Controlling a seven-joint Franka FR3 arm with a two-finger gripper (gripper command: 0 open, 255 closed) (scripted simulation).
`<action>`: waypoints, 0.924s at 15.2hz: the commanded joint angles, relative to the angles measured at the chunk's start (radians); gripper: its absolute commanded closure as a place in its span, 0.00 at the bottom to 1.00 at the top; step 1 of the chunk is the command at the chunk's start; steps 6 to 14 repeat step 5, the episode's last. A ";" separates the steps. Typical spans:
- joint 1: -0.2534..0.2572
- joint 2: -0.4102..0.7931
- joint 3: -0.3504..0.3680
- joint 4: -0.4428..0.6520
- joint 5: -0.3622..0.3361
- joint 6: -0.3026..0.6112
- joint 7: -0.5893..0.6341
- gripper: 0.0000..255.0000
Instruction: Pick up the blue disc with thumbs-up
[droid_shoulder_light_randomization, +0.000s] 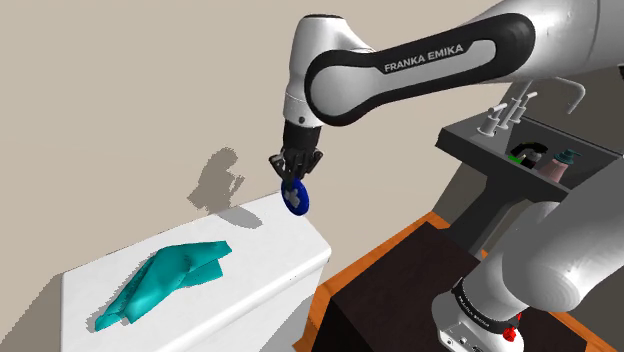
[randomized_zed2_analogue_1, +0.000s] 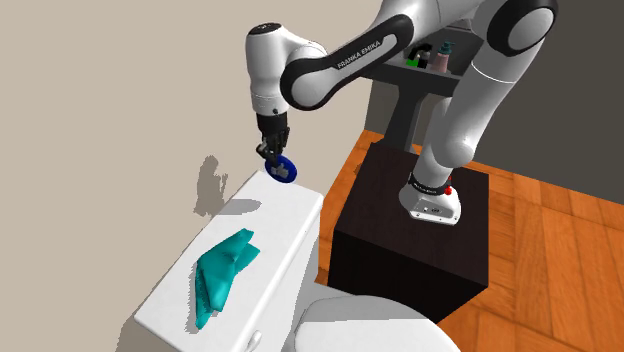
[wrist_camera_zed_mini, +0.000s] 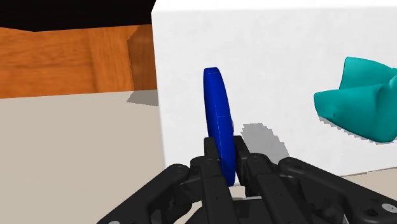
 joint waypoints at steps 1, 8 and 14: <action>0.000 -0.011 -0.002 0.020 0.001 -0.031 0.002 1.00; -0.001 -0.019 -0.004 0.041 0.001 -0.060 0.003 1.00; -0.001 -0.019 -0.004 0.041 0.001 -0.060 0.003 1.00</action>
